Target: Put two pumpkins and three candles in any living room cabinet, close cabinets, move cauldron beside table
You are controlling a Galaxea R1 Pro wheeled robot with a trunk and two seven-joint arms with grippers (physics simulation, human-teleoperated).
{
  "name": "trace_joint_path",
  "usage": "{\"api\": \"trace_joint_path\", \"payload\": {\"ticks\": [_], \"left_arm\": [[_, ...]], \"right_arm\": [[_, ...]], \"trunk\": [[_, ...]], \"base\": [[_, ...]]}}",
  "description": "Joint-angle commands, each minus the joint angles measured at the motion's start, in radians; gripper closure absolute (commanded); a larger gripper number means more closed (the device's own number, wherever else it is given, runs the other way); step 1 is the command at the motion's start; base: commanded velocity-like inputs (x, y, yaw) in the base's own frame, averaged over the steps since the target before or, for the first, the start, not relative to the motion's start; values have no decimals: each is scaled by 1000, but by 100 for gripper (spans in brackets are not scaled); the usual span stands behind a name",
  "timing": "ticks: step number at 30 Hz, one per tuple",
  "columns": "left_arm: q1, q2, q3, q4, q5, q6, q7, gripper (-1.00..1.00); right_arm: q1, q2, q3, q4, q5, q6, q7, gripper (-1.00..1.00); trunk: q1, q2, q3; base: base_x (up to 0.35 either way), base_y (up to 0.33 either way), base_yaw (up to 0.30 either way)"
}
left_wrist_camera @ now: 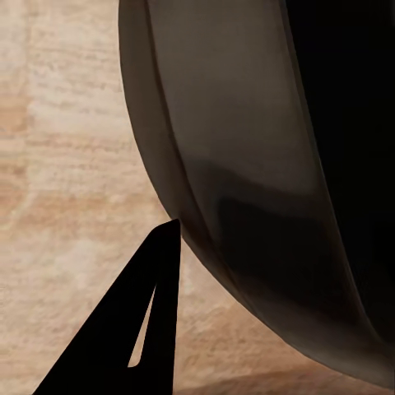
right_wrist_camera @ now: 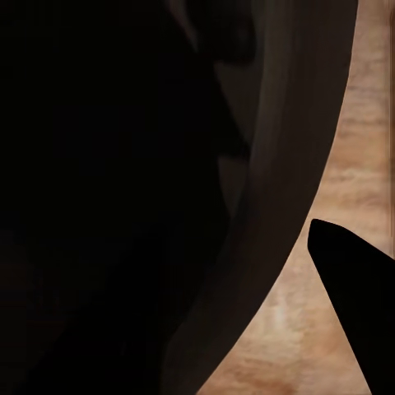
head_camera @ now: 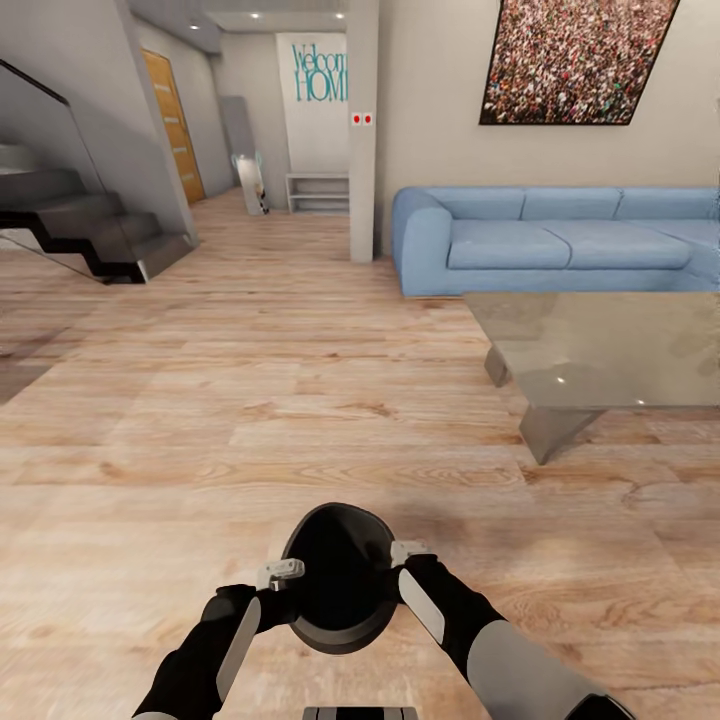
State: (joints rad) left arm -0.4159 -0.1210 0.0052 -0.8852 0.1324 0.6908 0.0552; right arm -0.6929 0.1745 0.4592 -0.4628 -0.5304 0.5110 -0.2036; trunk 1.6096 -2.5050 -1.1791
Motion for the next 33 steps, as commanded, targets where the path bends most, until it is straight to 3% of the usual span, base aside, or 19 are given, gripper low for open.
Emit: {"api": "trace_joint_path", "payload": {"ticks": [1, 12, 22, 33], "left_arm": [[0, 1, -7, 0, 6, -1, -1, 100], [0, 1, -7, 0, 6, -1, -1, 100], [0, 1, -7, 0, 6, 2, 0, 100], [0, 1, -4, 0, 6, 4, 0, 100]], "right_arm": [[-1, 0, -1, 0, -9, -2, 1, 100], [-1, 0, -2, -2, -10, -2, 1, 100], [-1, 0, -2, -2, -10, -5, 3, 100], [-1, 0, -2, -2, -10, -6, 3, 100]], "trunk": [[0, 0, 4], [-5, 3, 47], [-5, 3, 47], [-5, 3, 47]], "base": [[0, 0, 0], [0, 0, 0], [27, 0, 0], [305, 0, 0]]}}
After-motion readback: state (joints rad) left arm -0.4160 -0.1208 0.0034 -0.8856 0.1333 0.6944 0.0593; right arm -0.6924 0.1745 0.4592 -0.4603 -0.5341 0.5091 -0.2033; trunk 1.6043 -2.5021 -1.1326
